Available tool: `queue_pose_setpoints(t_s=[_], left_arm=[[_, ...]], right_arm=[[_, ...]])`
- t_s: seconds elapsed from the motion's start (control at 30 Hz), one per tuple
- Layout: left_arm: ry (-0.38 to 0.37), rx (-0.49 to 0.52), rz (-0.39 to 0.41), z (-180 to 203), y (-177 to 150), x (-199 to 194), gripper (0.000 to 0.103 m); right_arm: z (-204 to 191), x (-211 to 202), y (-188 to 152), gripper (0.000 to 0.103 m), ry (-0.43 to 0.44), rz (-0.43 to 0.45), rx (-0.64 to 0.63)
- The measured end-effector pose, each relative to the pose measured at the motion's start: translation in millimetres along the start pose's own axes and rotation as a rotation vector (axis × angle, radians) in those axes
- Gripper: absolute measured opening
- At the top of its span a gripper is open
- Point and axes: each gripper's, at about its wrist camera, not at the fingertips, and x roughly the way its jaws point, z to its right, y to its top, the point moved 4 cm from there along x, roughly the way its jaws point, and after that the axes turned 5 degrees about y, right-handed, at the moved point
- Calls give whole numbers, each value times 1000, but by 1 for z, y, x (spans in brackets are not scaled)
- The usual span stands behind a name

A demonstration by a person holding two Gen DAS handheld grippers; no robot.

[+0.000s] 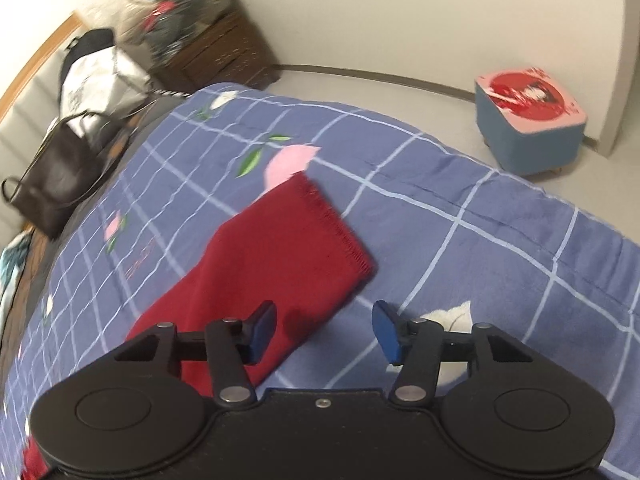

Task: Fold small clothes
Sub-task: 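Grasp the sleeve cuff with the right gripper and lift it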

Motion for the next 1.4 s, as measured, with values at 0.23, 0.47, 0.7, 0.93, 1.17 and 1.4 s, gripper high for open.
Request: queue_pose_setpoints(t_s=[0.23,0.47,0.7,0.93,1.17,1.4], left_arm=[[23,131,-80,32,-8,33,103],[-26,113,-97,20,-9,23,103],[-38,62,-55,-32,21,-18,103],[-38,-71,-62,-109,50,-49,103],[-76,-228,-25,-199,64,-73,103],[-55,-343,25,-291,60,-83,103]], right_arm=[[-3,17,5,18,-15,0,2],[-22,-4,19,5,10,35,-105],[-86,-54,29,5,88,133,-340],[-187,-98,13,5,237,190,-538],[-300,-130,-44,5,445,181,-676],[-401,-140,-147,5,609,98,-793]])
